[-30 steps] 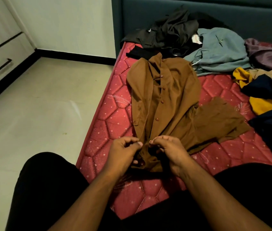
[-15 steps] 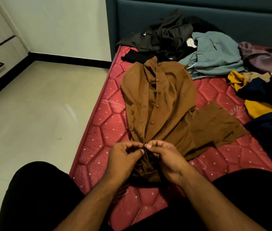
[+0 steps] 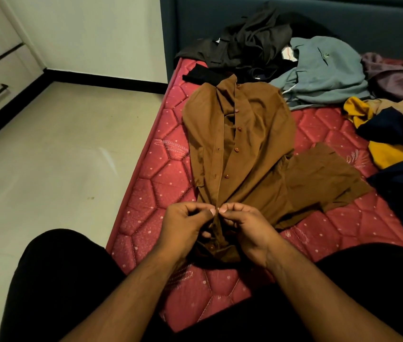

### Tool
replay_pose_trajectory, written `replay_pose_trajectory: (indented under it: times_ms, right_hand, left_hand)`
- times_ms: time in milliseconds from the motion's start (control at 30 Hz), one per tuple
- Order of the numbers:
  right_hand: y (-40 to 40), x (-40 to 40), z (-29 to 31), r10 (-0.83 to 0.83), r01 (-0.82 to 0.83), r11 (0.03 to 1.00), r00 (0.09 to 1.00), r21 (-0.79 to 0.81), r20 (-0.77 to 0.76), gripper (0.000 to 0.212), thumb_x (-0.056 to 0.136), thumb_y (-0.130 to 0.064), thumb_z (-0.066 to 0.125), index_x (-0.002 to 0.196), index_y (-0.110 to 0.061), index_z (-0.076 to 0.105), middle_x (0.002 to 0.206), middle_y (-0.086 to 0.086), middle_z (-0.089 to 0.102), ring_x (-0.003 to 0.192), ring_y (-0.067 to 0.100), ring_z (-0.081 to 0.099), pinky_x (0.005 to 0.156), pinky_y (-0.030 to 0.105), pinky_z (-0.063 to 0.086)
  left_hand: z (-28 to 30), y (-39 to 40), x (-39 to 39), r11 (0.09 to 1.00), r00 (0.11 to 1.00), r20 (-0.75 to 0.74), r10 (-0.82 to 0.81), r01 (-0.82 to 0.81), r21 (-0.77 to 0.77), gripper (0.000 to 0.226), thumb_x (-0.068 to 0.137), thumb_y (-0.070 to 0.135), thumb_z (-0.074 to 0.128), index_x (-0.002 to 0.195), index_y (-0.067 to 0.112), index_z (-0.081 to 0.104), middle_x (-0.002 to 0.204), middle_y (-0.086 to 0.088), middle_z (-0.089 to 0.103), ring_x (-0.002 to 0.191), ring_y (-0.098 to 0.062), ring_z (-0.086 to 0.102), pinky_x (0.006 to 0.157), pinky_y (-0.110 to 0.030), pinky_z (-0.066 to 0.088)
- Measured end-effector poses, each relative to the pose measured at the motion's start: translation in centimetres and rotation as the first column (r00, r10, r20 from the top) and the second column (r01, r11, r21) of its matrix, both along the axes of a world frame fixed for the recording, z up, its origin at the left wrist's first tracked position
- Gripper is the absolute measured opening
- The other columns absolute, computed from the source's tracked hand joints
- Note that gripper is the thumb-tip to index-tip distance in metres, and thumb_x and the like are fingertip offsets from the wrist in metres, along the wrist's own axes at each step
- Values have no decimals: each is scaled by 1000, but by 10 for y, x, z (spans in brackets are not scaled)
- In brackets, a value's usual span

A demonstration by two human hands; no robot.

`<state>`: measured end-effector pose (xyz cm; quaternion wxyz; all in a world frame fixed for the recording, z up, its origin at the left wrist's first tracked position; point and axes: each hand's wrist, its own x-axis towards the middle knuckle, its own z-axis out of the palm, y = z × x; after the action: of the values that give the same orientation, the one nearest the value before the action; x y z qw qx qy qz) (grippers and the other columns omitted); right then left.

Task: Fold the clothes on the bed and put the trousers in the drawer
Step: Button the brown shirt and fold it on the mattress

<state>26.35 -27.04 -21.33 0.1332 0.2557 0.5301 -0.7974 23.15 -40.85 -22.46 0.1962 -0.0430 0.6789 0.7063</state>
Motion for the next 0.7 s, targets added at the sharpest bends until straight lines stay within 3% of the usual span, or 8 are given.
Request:
replay_pose_trajectory:
  times_ms: [67, 200, 333, 400, 467, 600, 700]
  right_hand:
    - [-1, 0, -2, -9, 9, 1000, 1000, 12, 11, 15, 89, -1, 56, 78, -10, 61, 61, 1, 62, 61, 14, 60, 63, 29, 49]
    - [-2, 0, -5, -71, 71, 997, 997, 11, 31, 13, 90, 0, 56, 81, -6, 64, 63, 7, 66, 56, 14, 63, 51, 23, 49]
    - [-1, 3, -3, -53, 53, 999, 999, 8, 13, 16, 92, -14, 61, 87, 0, 67, 65, 8, 67, 57, 14, 63, 51, 22, 49]
    - [-3, 5, -4, -58, 58, 998, 998, 20, 7, 20, 89, -10, 63, 98, 8, 65, 65, 9, 67, 53, 12, 63, 48, 21, 49]
    - [-3, 5, -7, -93, 92, 995, 995, 49, 18, 20, 88, -5, 64, 102, 10, 64, 72, 13, 68, 57, 15, 65, 52, 23, 51]
    - [-4, 4, -10, -126, 124, 989, 992, 84, 28, 13, 91, -2, 59, 98, 7, 64, 71, 13, 67, 57, 16, 65, 52, 24, 53]
    - [-6, 4, -8, -141, 141, 990, 990, 29, 0, 9, 93, -2, 56, 93, 3, 63, 70, 16, 65, 56, 20, 64, 51, 28, 55]
  left_hand:
    - [-3, 1, 1, 1000, 999, 37, 9, -9, 6, 6, 82, 1, 73, 81, 7, 73, 67, -7, 70, 54, -12, 63, 46, -22, 51]
    - [-8, 3, 1, 1000, 998, 54, 15, -15, 5, 8, 80, 1, 75, 85, 2, 69, 63, -8, 66, 51, -11, 61, 42, -22, 48]
    - [-9, 4, 6, 993, 993, -114, 18, -31, -111, 7, 84, 5, 73, 90, 2, 72, 71, -9, 72, 58, -16, 68, 47, -24, 51]
    - [-13, 5, 8, 985, 980, -196, 19, -53, -166, 9, 83, 9, 75, 92, 5, 75, 75, -7, 74, 65, -20, 71, 54, -27, 56]
    - [-17, 6, 10, 978, 967, -255, 0, -54, -203, 14, 82, 10, 76, 96, 7, 76, 80, -2, 76, 70, -14, 73, 61, -25, 57]
    - [-18, 6, 14, 981, 952, -306, -35, -26, -194, 16, 84, 4, 73, 98, 11, 77, 84, 4, 76, 73, -6, 72, 64, -17, 54]
    - [-19, 8, 13, 986, 968, -253, 3, -45, -161, 14, 88, 5, 69, 96, 13, 78, 79, 5, 76, 68, -7, 71, 59, -20, 53]
